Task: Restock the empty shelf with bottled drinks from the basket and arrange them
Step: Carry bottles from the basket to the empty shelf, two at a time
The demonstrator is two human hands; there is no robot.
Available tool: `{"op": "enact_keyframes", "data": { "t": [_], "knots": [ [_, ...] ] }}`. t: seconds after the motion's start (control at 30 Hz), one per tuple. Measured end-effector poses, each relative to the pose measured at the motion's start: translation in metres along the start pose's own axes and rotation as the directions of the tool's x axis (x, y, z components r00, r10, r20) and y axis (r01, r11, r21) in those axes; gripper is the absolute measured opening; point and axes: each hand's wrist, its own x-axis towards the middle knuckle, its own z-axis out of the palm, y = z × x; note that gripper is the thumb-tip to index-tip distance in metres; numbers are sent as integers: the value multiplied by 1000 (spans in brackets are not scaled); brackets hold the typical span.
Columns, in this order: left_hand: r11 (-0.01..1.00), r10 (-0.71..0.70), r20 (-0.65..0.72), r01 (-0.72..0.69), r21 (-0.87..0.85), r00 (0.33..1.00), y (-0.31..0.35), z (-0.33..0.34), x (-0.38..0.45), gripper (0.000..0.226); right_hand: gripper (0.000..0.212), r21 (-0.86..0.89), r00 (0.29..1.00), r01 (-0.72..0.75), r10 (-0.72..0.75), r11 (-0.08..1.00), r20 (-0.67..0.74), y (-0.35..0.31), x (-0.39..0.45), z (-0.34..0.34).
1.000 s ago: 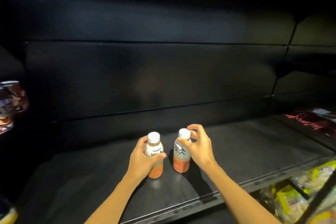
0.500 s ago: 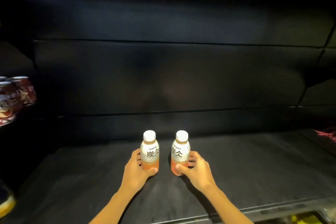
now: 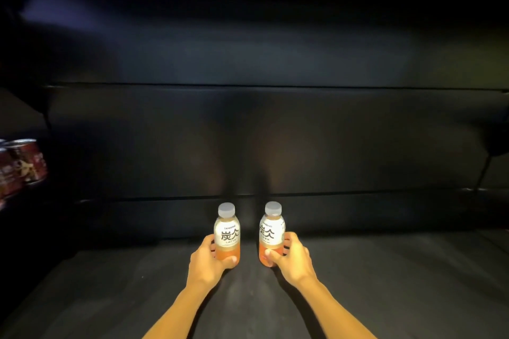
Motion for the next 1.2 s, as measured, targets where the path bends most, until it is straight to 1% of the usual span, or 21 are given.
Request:
{"op": "enact_keyframes", "data": {
  "t": [0.27,0.33,0.37,0.43,0.47,0.53,0.57,0.63,0.7,0.8,0.87,0.9,0.97,1.07,1.2],
  "knots": [
    [994,-58,33,55,90,998,9,0,15,76,52,-5,999,-31,31,1000,26,-2,18,0],
    [992,-67,38,62,113,997,13,-1,16,77,57,-9,999,-32,32,999,34,-3,18,-3],
    [990,-72,39,66,122,997,15,-1,14,78,63,-15,999,-32,33,999,34,-4,16,-5],
    [986,-74,39,67,155,997,25,-5,5,77,73,-50,999,-22,24,998,33,-11,10,-12],
    [981,-66,31,59,183,997,31,-7,0,74,75,-77,999,-15,17,997,29,-15,5,-17],
    [965,-59,21,52,256,998,40,-10,-13,73,74,-137,1000,0,4,991,31,-23,-4,-25],
    [953,-57,20,49,300,998,43,-12,-19,76,73,-171,999,10,-3,985,38,-26,-9,-29],
    [918,-51,21,39,394,998,48,-15,-30,81,66,-243,998,38,-26,969,52,-30,-16,-35],
    [884,-35,17,23,468,999,51,-17,-41,79,60,-308,997,69,-52,949,63,-33,-23,-38],
    [831,16,11,-19,556,1000,56,-20,-56,69,58,-407,992,123,-98,905,83,-37,-33,-41],
    [776,77,7,-65,627,997,58,-23,-65,58,53,-467,986,169,-147,868,84,-37,-41,-44],
    [744,99,14,-83,663,995,59,-25,-70,56,53,-496,982,190,-170,847,86,-37,-45,-46],
    [673,124,23,-101,733,992,61,-31,-81,64,59,-556,973,229,-207,799,104,-38,-55,-50],
    [592,162,28,-120,797,986,66,-45,-104,72,71,-624,966,256,-219,739,136,-46,-76,-53],
    [537,184,17,-115,836,983,67,-77,-150,73,71,-644,948,311,-274,699,160,-67,-118,-49]
  ]
}}
